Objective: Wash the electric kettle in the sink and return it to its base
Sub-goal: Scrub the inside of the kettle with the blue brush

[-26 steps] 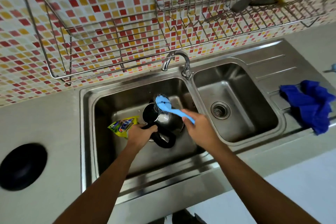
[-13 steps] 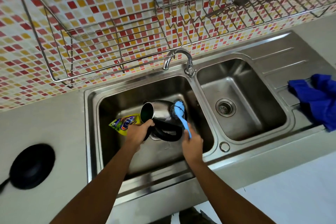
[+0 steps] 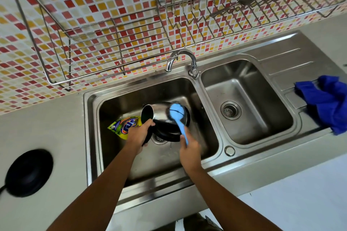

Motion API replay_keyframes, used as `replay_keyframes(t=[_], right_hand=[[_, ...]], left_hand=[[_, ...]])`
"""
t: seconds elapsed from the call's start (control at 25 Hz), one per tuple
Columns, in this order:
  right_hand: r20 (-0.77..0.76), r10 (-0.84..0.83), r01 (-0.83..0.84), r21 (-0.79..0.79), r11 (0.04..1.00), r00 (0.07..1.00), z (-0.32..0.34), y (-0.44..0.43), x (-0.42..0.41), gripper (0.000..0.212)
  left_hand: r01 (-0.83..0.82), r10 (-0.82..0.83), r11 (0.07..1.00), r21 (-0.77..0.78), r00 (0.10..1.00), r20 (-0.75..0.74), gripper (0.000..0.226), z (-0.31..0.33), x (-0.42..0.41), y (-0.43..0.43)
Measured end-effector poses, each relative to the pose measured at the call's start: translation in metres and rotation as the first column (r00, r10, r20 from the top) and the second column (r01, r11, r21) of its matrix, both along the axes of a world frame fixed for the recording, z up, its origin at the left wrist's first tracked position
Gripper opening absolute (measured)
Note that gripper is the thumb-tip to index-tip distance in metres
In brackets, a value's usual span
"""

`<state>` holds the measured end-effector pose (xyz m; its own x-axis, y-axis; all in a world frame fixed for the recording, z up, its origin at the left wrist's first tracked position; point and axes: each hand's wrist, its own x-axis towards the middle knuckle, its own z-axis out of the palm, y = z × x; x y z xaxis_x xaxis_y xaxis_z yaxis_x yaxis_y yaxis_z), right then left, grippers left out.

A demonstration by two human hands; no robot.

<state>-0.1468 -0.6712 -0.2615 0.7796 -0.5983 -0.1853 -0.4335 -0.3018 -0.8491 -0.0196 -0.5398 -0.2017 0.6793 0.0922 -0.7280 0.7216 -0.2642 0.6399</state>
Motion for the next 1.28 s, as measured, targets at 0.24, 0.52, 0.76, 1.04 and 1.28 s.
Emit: replay_keyframes(t=[0.24,0.52,0.76,1.04,1.28], right_hand=[[-0.084,-0.075,0.07,-0.059,0.996,0.994,-0.012,-0.035,-0.007,0.038],[0.043,0.243,-0.241,-0.035,0.97,0.969,0.01,-0.022,-0.013,0.04],[0.005,0.065,-0.065,-0.005,0.998,0.998,0.003,-0.045,0.001,0.039],[-0.141,0.02,0.003,0.163,0.987,0.99,0.014,-0.083,0.05,0.032],[-0.01,0.155,-0.144,0.315,0.938,0.988,0.02,-0.073,0.052,0.033]], left_hand=[[0.009,-0.009,1.0,-0.012,1.0,-0.009,0.042,-0.006,-0.003,0.005],[-0.057,0.055,0.997,-0.045,0.997,-0.05,0.046,-0.01,0.003,0.006],[-0.012,0.012,1.0,-0.003,1.0,-0.009,0.038,-0.007,-0.002,0.002],[0.286,-0.352,0.915,0.284,0.91,0.22,0.005,-0.003,-0.015,0.013],[0.417,-0.523,0.833,0.363,0.808,0.271,0.027,0.0,-0.013,0.032]])
